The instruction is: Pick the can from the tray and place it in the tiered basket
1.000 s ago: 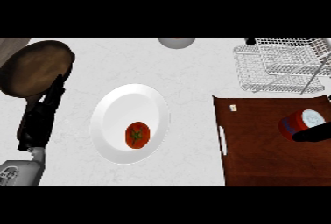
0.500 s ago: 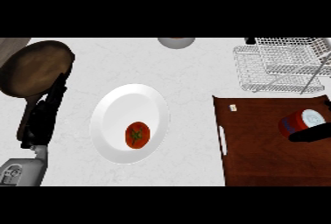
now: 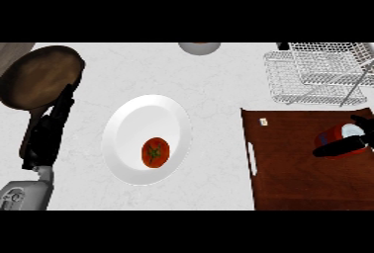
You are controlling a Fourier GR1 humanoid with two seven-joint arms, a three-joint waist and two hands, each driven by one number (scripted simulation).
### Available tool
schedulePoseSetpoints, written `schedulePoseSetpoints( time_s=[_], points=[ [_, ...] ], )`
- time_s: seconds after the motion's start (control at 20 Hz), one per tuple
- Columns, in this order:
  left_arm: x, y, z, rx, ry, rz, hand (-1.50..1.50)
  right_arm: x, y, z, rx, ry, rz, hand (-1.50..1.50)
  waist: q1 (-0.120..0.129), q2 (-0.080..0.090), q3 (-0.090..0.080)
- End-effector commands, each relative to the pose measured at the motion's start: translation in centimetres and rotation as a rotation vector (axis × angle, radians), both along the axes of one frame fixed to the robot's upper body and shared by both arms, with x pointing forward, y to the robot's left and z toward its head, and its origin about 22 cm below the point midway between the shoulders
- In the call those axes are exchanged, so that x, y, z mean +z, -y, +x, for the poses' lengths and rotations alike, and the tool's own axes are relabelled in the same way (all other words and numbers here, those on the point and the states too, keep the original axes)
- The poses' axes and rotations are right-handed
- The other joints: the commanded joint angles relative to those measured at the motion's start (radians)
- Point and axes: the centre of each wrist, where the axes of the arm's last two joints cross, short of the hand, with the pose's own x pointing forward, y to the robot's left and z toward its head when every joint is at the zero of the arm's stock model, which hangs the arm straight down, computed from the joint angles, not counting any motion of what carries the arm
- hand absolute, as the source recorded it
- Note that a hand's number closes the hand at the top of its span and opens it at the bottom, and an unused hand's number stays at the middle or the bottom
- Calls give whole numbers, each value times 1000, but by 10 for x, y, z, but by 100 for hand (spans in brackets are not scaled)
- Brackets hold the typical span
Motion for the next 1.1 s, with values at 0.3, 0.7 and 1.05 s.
schedulePoseSetpoints(
  time_s=[0.3, 0.7, 1.05],
  points=[
    [-6, 12, -3, -6, 13, 8, 0, -11, -4, 14, 194, -118, 60, 150, 11, 1, 1],
    [5, -22, -15, -7, -19, 8, 0, -14, -18, 5, 104, -23, 64, 150, -2, -3, 0],
    [11, 1, 3, 1, 9, 12, 0, 11, -95, 13, 320, 173, -2, 150, 4, -1, 0]
  ],
)
